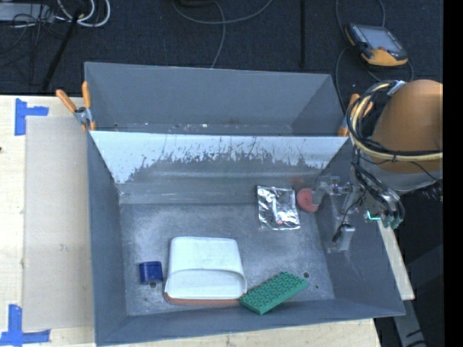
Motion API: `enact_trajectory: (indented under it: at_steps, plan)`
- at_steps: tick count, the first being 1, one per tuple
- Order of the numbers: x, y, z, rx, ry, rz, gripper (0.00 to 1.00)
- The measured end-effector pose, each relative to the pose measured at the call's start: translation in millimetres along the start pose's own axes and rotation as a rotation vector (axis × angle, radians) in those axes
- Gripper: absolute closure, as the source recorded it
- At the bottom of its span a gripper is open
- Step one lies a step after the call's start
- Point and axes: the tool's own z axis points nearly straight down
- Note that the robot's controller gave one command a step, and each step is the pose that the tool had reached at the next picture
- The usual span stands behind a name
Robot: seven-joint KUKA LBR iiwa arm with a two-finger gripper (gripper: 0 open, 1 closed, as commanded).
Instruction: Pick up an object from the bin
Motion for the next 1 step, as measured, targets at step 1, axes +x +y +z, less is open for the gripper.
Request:
enact_trajectory:
  at_steps: [1]
  plan:
    - [61.2,43.2,136.2,0.009,-0.034,-0.448,0.0]
